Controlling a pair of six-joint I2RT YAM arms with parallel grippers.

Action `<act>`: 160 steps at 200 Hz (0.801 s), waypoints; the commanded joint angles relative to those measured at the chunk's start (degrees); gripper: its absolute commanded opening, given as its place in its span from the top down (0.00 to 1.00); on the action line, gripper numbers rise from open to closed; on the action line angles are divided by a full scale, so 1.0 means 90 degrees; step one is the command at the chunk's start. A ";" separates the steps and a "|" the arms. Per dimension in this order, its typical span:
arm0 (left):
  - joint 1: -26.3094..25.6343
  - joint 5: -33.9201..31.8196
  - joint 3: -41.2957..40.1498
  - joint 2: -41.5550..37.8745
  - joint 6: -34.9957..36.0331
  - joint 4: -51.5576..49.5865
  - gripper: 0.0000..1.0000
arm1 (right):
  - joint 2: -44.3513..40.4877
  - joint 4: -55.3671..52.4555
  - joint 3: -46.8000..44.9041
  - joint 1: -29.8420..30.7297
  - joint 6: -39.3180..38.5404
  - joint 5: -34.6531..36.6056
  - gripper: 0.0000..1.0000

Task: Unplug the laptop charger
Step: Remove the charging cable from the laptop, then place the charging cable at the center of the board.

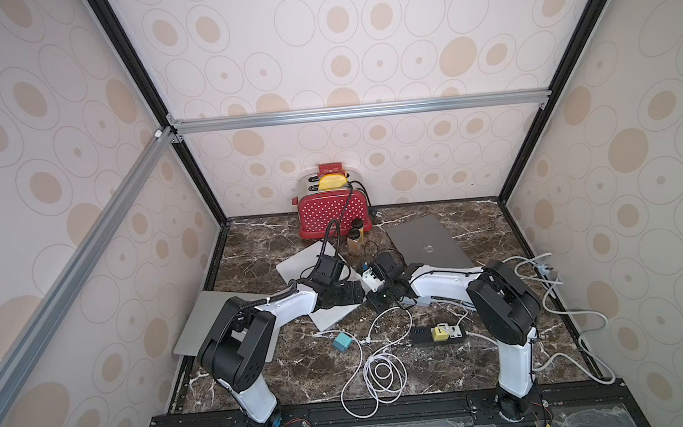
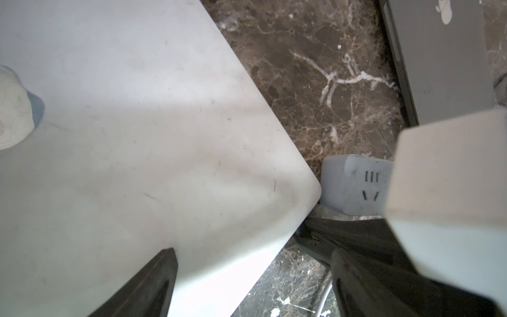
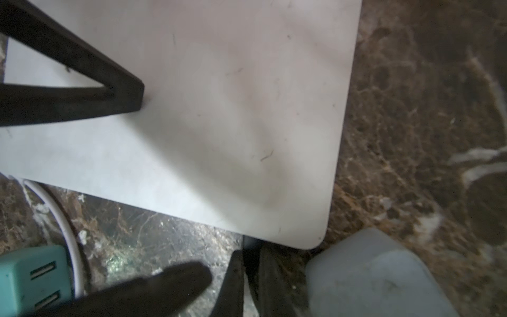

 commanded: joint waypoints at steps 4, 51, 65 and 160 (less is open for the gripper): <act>0.0107 0.0072 -0.0517 0.0568 -0.0248 -0.1234 0.11 | -0.0015 -0.0518 -0.0532 0.0019 -0.0120 0.0220 1.00; 0.0123 0.0066 -0.0488 0.0726 -0.0284 -0.1186 0.12 | -0.0548 -0.0714 -0.0891 0.0024 -0.0278 0.0902 1.00; 0.0120 0.0076 -0.0488 0.0728 -0.0302 -0.1170 0.12 | -0.0535 -0.0965 -0.0814 0.0044 -0.0357 0.1123 1.00; 0.0242 0.0282 -0.0253 -0.0150 0.0195 -0.1719 0.12 | -0.1291 -0.0337 -0.0860 0.0019 -0.0001 -0.0053 0.49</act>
